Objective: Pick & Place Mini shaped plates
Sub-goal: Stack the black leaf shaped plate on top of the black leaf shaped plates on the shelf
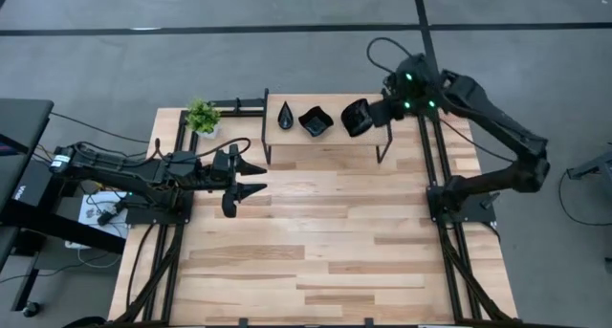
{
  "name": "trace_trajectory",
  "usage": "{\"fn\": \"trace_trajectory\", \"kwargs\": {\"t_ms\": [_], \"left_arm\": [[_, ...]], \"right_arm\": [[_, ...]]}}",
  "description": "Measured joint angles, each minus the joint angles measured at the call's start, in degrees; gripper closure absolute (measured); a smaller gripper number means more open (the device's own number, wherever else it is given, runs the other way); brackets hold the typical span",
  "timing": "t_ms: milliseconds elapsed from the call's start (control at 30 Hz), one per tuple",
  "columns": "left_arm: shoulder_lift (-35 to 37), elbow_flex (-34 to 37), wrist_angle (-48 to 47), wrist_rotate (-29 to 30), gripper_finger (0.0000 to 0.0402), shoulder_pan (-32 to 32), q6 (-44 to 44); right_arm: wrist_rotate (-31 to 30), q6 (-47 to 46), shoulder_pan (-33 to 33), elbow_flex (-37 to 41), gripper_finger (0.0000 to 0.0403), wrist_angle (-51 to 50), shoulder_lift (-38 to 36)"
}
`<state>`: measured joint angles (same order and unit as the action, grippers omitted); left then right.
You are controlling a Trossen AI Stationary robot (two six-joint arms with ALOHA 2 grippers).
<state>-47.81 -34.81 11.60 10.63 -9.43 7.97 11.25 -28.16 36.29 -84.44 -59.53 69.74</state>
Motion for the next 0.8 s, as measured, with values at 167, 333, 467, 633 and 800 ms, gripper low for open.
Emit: {"fn": "trace_trajectory", "kwargs": {"t_ms": [167, 333, 467, 633, 800], "left_arm": [[0.00, 0.00, 0.02, 0.00, 0.0201, 0.00, 0.01], [0.00, 0.00, 0.02, 0.00, 0.0202, -0.02, 0.02], [0.00, 0.00, 0.04, -0.01, 0.0201, 0.00, 0.02], [0.00, 0.00, 0.06, 0.00, 0.0201, 0.00, 0.02], [0.00, 0.00, 0.07, 0.00, 0.0201, 0.00, 0.02]], "right_arm": [[5.60, 5.58, 6.51, -0.57, 0.0403, -0.15, 6.75], [10.09, 10.68, 11.15, -0.57, 0.0403, -0.12, 12.34], [13.52, 14.12, 14.16, -0.57, 0.0403, -0.13, 15.09], [15.05, 16.03, 17.20, -1.33, 0.0403, -1.15, 16.84], [12.94, 19.07, 19.38, -7.90, 0.0403, -8.97, 19.85]]}}
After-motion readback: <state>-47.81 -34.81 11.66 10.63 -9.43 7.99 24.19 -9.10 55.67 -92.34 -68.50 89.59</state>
